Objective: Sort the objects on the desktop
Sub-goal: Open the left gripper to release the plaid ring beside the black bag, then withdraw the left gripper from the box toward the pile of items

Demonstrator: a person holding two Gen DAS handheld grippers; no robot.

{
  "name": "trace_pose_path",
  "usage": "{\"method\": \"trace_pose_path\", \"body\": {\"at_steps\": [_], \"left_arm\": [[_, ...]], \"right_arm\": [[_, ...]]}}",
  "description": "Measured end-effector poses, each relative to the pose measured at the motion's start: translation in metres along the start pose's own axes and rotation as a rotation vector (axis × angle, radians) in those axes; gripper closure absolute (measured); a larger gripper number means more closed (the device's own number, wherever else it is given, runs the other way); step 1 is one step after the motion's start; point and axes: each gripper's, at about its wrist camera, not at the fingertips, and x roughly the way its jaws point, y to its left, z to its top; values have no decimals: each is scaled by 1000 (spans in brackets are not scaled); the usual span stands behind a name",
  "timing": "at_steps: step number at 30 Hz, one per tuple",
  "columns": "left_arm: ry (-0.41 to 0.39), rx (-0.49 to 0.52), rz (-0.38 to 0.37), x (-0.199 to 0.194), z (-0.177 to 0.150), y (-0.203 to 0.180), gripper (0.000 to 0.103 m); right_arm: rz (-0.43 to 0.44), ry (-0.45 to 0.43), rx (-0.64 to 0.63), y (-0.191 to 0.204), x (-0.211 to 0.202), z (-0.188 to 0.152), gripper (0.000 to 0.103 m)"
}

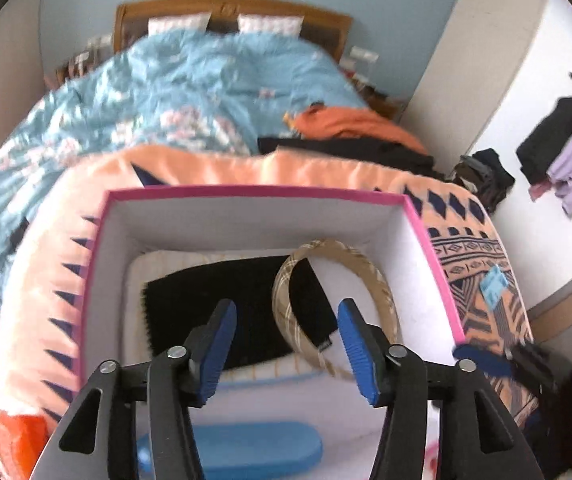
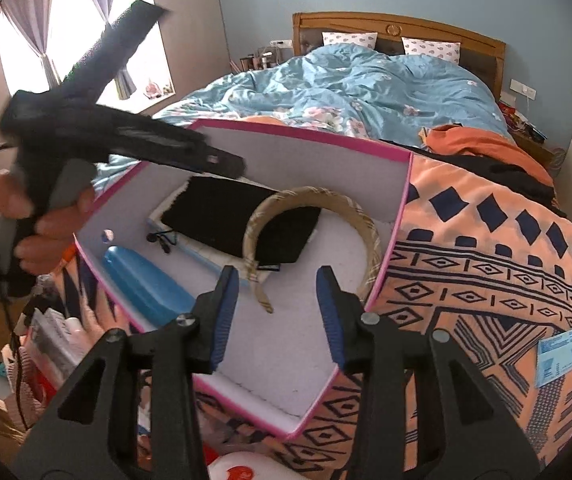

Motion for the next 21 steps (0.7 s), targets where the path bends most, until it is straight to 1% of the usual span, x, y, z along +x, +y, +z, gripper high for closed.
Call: {"method": "trace_pose_path", "body": {"at_steps": [1, 4, 6, 11, 12, 18, 21], "left_arm": [[-27, 2, -7, -12, -7, 2, 36], [-71, 0, -25, -31, -19, 11, 36], [-81, 11, -28, -40, -33, 16, 36], [-85, 44, 0, -49, -65, 24, 36], [-80, 48, -5, -48, -71, 27, 36], [-57, 46, 6, -49, -104, 35, 36], [-73, 61, 34, -54, -117, 33, 36]], "right_arm": [[11, -6, 4, 1, -3, -1, 60], [36, -21, 9, 7, -11, -4, 59], [45, -29, 6, 12, -17, -6, 57], [66, -27, -20, 23, -25, -14, 57], [69, -26, -27, 26, -28, -16, 56], [92, -27, -36, 36, -39, -28, 55], [99, -30, -33, 39, -46, -33, 55]]}}
